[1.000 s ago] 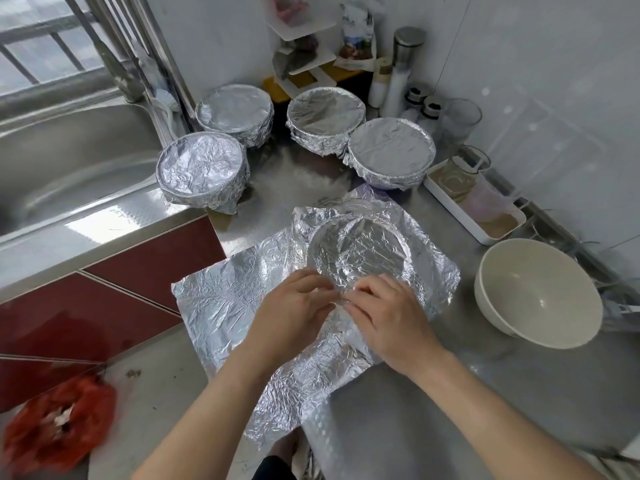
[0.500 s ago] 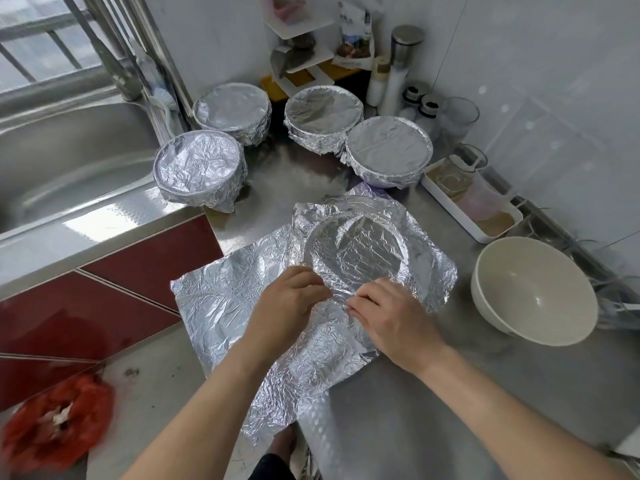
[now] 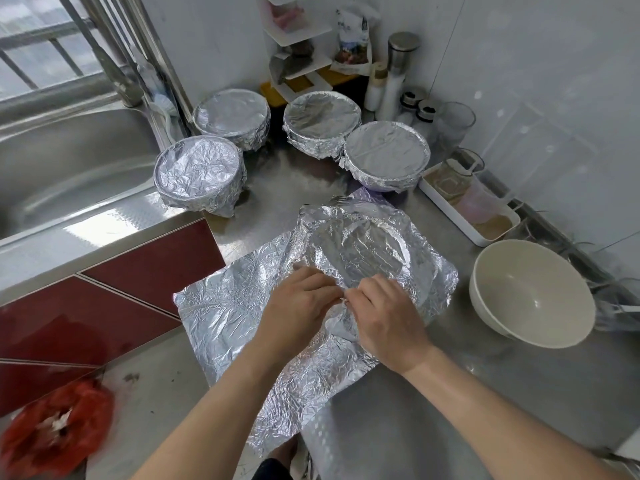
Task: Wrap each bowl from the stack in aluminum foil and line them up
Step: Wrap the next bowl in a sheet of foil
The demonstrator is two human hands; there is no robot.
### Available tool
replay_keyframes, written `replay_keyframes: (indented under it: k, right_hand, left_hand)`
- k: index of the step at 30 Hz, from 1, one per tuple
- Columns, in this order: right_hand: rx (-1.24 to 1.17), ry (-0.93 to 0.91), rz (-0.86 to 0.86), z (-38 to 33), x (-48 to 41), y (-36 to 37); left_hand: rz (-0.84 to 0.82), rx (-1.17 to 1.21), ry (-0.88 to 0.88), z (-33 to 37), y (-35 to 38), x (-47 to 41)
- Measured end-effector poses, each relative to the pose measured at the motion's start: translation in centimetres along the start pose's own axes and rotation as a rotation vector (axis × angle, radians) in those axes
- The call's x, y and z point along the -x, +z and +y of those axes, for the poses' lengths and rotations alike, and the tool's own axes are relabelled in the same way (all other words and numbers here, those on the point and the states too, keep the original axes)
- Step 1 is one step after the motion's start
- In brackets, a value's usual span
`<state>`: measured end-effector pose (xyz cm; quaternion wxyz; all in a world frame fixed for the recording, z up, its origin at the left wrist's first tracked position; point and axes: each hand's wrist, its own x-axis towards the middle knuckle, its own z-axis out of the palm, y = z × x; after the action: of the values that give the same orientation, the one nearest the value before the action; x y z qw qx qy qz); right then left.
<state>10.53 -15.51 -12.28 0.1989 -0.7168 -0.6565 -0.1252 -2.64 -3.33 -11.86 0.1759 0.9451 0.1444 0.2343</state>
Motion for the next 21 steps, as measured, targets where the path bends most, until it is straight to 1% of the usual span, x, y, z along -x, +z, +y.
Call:
replay_keyframes:
  k: [4,7,11,14,16,18,21]
  right_hand:
    - [-0.005,0.091,0.032,-1.2,-0.7,-0.1]
    - [-0.038,0.142,0.024,-2.5,-0.9,0.5]
    - [-0.236,0.218,-0.117,-3.4,-0.8,0.6]
    - [-0.357,0.31,-0.096,-2.2,-0.4,-0.5]
    - [-0.421,0.392,-0.081,-0.7,-0.1,-1.0]
    - [-0.416,0.371,-0.115,0.7,0.1,-1.2]
    - [-0.312,0.206,-0.183,1.7,0.3,-1.2]
  left_hand:
    - [0.063,-0.016,0.017,-0.6,-0.5,-0.5]
    - [0.039,-0.011,0.002,-1.3,-0.8,0.0]
    - [-0.025,-0.014,-0.083,-2.1,-0.9,1.1]
    - [-0.035,-0.006,-0.132,-1.6,-1.3,1.0]
    - [-0.05,0.038,-0.1,-0.6,-1.5,0.3]
    - [-0.09,0.075,-0.076,0.2,-1.2,-0.2]
    - [-0.131,0.086,-0.07,0.1,-0.4,-0.2]
